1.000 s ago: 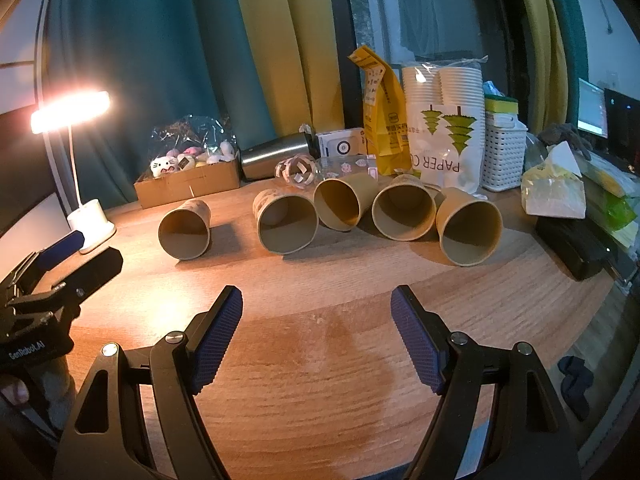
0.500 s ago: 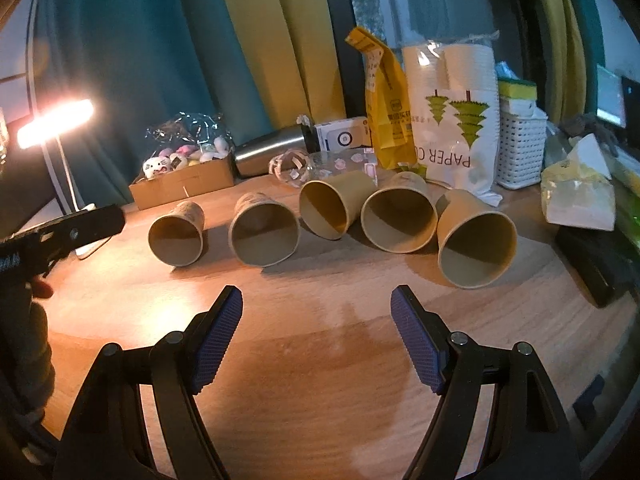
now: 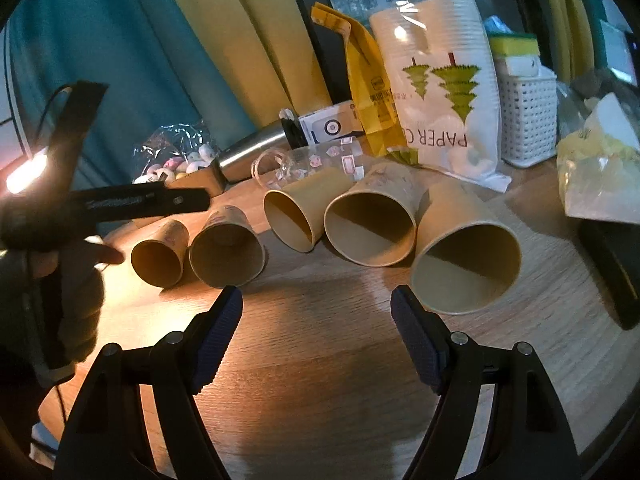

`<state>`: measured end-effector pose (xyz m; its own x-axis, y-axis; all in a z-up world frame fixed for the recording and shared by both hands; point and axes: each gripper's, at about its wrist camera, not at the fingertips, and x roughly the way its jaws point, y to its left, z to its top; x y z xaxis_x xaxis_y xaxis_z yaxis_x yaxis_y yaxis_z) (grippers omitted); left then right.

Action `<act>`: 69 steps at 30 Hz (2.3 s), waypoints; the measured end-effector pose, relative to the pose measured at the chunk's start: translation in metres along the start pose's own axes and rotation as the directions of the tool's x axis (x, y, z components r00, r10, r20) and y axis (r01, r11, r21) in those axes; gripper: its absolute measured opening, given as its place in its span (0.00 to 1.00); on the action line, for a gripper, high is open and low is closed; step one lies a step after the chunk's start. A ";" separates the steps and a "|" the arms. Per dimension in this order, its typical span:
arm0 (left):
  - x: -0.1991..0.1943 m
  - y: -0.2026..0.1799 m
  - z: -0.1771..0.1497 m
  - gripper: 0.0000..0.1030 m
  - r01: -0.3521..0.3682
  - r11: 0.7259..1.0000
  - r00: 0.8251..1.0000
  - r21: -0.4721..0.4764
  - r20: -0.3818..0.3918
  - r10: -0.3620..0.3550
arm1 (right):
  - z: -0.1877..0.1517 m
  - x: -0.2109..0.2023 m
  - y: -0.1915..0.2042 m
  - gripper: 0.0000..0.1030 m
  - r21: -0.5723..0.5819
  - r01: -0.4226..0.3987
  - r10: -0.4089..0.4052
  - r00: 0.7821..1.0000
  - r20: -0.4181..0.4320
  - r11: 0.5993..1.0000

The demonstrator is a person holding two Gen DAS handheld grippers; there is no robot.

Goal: Flip cup upside down
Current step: 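Move the left gripper down onto the lying pig-print paper cup and close, then lift the cup with the left gripper while the right gripper grasps its base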

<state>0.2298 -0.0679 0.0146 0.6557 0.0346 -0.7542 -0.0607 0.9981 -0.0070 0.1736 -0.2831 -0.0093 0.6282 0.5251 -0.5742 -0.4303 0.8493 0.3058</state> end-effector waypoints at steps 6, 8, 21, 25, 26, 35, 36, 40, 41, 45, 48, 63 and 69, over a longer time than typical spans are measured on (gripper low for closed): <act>0.046 -0.010 0.016 1.00 -0.026 1.000 0.992 0.017 -0.124 0.028 | 0.005 0.003 -0.007 0.77 0.023 -0.035 0.035 0.999 0.003 0.999; 0.056 -0.005 0.020 1.00 -0.026 1.000 0.985 -0.010 -0.172 0.024 | 0.005 0.002 -0.010 0.77 0.031 -0.046 0.046 0.999 0.010 0.998; 0.079 -0.020 0.018 0.83 -0.052 0.996 0.953 0.073 -0.294 0.071 | 0.007 0.001 -0.021 0.77 0.055 -0.107 0.106 0.994 0.010 0.993; 0.070 -0.020 0.017 0.79 -0.037 0.996 0.957 0.077 -0.284 0.058 | 0.006 -0.002 -0.021 0.77 0.054 -0.095 0.094 0.995 0.014 0.994; 0.066 -0.021 0.016 0.65 -0.033 0.996 0.958 0.077 -0.281 0.054 | 0.007 -0.001 -0.022 0.77 0.054 -0.090 0.090 0.996 0.014 0.994; 0.023 -0.027 -0.018 0.64 0.091 0.990 0.971 0.109 -0.230 -0.064 | 0.000 -0.011 -0.013 0.77 0.049 -0.021 0.020 1.000 0.020 0.999; 0.016 -0.026 -0.022 0.64 0.110 0.988 0.973 0.111 -0.217 -0.084 | -0.002 -0.014 -0.011 0.77 0.048 -0.015 0.014 1.000 0.026 0.999; -0.022 -0.031 -0.043 0.64 0.184 0.969 0.979 0.165 -0.123 -0.164 | -0.007 -0.031 -0.001 0.77 0.055 -0.001 -0.002 0.998 0.057 0.999; -0.032 -0.033 -0.050 0.64 0.195 0.964 0.979 0.183 -0.095 -0.180 | -0.009 -0.035 0.002 0.77 0.054 -0.001 -0.002 0.998 0.065 0.999; -0.071 -0.036 -0.078 0.64 0.240 0.941 0.968 0.238 0.016 -0.251 | -0.015 -0.054 0.016 0.77 0.052 -0.002 -0.003 0.995 0.097 0.999; -0.098 -0.034 -0.100 0.64 0.262 0.926 0.948 0.272 0.106 -0.299 | -0.020 -0.070 0.026 0.77 0.058 -0.016 0.009 0.993 0.120 0.998; -0.170 -0.009 -0.186 0.64 0.278 0.888 0.819 0.366 0.393 -0.419 | -0.033 -0.095 0.083 0.77 0.101 -0.278 0.270 0.959 0.086 0.955; -0.177 -0.005 -0.203 0.64 0.207 0.904 0.789 0.373 0.483 -0.380 | -0.032 -0.082 0.094 0.77 0.104 -0.322 0.322 0.947 0.021 0.941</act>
<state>-0.0385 -0.0888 0.0149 0.9040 -0.3274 -0.2748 0.3616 0.9286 0.0831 0.0608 -0.2482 0.0417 0.4697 0.7713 -0.4296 -0.5401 0.6359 0.5513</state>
